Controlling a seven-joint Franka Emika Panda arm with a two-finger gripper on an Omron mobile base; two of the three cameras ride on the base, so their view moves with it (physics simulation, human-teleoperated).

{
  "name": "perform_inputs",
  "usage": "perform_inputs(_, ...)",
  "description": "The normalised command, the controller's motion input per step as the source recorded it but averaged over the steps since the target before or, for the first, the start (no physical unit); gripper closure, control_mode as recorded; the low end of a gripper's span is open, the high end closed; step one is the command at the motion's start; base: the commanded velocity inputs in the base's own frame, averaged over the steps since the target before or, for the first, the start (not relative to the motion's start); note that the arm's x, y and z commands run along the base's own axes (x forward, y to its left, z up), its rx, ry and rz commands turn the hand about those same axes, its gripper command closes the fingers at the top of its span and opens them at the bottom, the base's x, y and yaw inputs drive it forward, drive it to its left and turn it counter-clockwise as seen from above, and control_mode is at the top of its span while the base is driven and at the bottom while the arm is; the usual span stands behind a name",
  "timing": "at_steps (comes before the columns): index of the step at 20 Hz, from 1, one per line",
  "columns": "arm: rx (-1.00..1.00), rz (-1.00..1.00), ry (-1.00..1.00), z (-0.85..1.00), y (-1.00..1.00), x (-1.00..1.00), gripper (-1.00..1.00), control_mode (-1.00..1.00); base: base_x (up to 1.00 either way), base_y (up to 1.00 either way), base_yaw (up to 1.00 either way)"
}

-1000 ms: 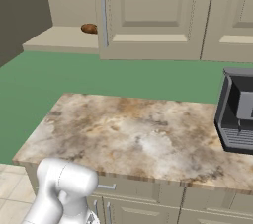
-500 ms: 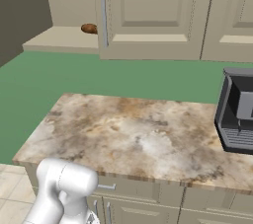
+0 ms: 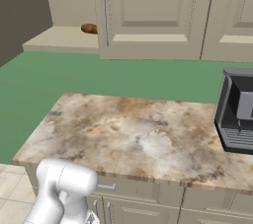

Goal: Pick the mug and place it in the sink. Pick the bowl and place it in the open cabinet and then close the cabinet.

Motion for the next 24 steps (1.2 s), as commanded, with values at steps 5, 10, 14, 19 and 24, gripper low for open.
perform_inputs(5,0.00,0.02,0.00,-0.19,0.24,0.51,-1.00,-1.00,0.00,0.00,0.00)
perform_inputs(10,0.00,0.00,0.00,-0.01,0.16,0.39,-1.00,-1.00,0.00,0.00,0.00)
perform_inputs(14,0.00,0.00,0.00,-0.04,0.13,0.45,-1.00,-1.00,0.00,0.00,0.00)
perform_inputs(19,0.00,0.00,0.00,-0.06,0.13,0.37,-1.00,-1.00,0.00,0.00,0.00)
perform_inputs(24,0.00,0.00,0.00,-0.05,0.10,0.31,-1.00,-1.00,0.00,0.00,0.00)
